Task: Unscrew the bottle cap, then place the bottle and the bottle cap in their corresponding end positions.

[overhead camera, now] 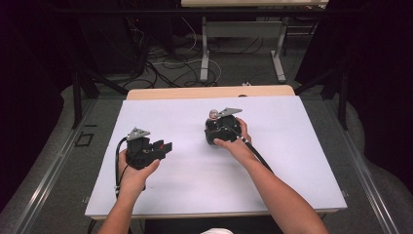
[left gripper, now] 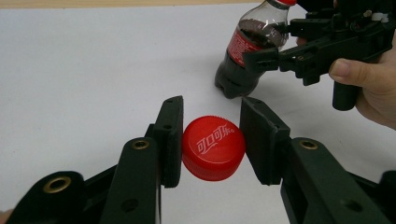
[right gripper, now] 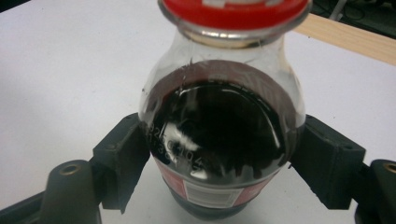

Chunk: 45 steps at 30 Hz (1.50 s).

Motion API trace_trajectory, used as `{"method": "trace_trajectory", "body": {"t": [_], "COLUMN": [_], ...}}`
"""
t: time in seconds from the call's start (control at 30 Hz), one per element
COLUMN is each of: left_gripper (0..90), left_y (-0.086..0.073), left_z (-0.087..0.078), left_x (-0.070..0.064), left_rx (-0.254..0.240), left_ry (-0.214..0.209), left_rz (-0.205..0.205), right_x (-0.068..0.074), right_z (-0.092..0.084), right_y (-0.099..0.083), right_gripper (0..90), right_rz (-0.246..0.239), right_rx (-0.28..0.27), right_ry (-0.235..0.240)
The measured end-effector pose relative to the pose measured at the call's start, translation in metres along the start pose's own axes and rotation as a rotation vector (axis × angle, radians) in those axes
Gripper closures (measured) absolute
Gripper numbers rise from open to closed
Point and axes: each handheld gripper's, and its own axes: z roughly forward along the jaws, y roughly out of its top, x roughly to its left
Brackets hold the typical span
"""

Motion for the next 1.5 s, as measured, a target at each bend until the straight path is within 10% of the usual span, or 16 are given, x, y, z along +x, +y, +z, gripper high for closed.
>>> {"method": "trace_trajectory", "body": {"t": [0.77, 1.07, 1.5], "left_gripper": [61.4, 61.4, 61.4], "left_y": [-0.002, -0.004, -0.008], "left_z": [0.007, 0.015, 0.039], "left_x": [0.002, -0.001, -0.019], "left_rx": [0.021, 0.043, 0.088], "left_ry": [0.002, -0.004, -0.072], "left_rz": [-0.006, 0.016, 0.080], "right_x": [0.000, 0.002, -0.006], "right_z": [-0.021, -0.050, -0.090], "right_y": [-0.017, -0.029, -0.053], "right_gripper": [4.6, 0.0, 0.0], "right_rz": [0.028, -0.013, 0.067], "right_rx": [0.025, 0.027, 0.011], "right_ry": [-0.020, -0.052, -0.029]}}
